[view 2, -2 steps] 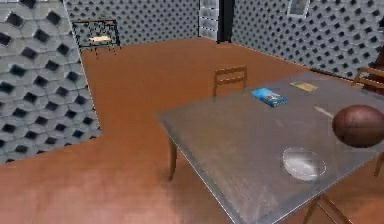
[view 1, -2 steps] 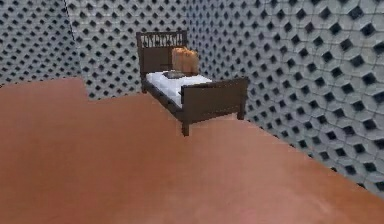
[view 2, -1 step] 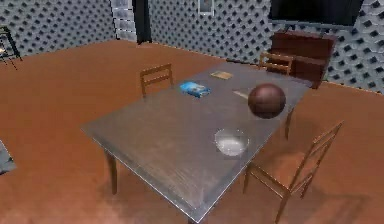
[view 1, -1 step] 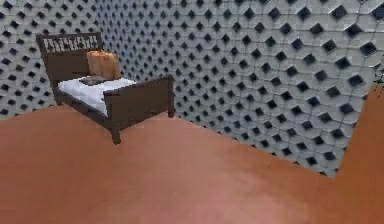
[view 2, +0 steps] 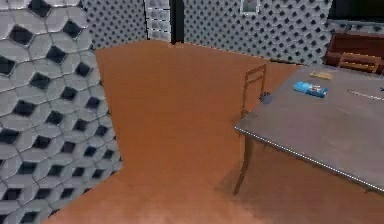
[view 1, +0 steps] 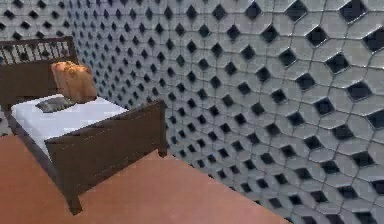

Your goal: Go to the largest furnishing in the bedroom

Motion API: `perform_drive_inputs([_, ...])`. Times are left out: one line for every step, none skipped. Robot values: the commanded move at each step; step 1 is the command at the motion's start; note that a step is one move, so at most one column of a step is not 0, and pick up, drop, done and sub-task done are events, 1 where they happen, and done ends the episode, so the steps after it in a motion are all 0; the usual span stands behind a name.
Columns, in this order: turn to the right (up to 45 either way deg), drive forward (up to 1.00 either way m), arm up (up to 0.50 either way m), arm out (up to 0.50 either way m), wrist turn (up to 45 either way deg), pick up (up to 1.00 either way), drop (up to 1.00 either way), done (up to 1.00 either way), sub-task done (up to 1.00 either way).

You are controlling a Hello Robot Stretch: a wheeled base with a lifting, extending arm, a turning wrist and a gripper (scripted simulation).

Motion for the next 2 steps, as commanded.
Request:
perform_drive_inputs([0.0,1.0,0.0,0.0,0.0,0.0,0.0,0.0,0.0])
perform_drive_inputs([45.0,0.0,0.0,0.0,0.0,0.0,0.0,0.0,0.0])
